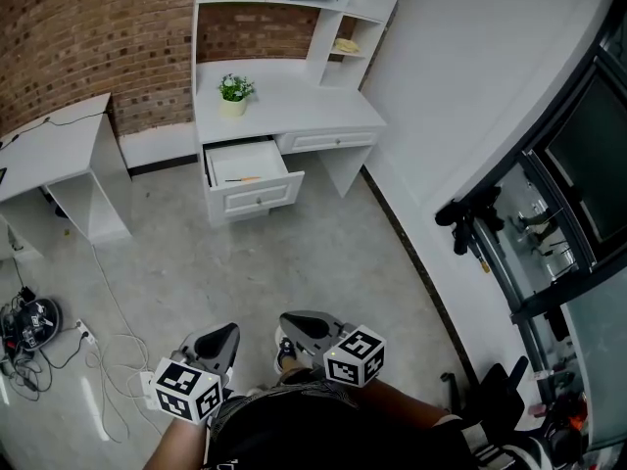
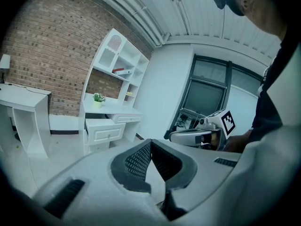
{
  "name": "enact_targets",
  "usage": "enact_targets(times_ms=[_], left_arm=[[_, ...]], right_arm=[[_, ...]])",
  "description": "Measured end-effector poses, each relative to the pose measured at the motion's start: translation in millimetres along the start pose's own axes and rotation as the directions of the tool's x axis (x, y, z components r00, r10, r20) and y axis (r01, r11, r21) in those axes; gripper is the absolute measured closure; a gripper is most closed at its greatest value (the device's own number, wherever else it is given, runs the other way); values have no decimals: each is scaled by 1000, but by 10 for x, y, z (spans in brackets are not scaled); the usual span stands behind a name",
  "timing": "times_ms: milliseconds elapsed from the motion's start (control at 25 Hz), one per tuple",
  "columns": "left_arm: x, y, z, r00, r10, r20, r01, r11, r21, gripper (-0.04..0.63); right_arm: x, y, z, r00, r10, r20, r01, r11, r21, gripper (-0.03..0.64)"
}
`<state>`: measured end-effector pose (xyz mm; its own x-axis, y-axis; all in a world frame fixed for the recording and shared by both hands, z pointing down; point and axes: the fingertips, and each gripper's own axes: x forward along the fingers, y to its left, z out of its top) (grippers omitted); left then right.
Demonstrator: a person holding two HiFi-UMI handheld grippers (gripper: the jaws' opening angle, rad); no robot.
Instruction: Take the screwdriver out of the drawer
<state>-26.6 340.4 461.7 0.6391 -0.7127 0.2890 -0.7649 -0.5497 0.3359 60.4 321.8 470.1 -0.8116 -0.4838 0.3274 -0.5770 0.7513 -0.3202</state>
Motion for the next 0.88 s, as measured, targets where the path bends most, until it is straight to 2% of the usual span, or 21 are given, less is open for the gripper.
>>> enact_targets(times_ms=[880], left_arm=[[1012, 425, 640, 999, 33, -10, -32, 999, 24, 577]], right_arm=[[389, -1125, 633, 1000, 19, 18, -19, 1000, 12, 611]])
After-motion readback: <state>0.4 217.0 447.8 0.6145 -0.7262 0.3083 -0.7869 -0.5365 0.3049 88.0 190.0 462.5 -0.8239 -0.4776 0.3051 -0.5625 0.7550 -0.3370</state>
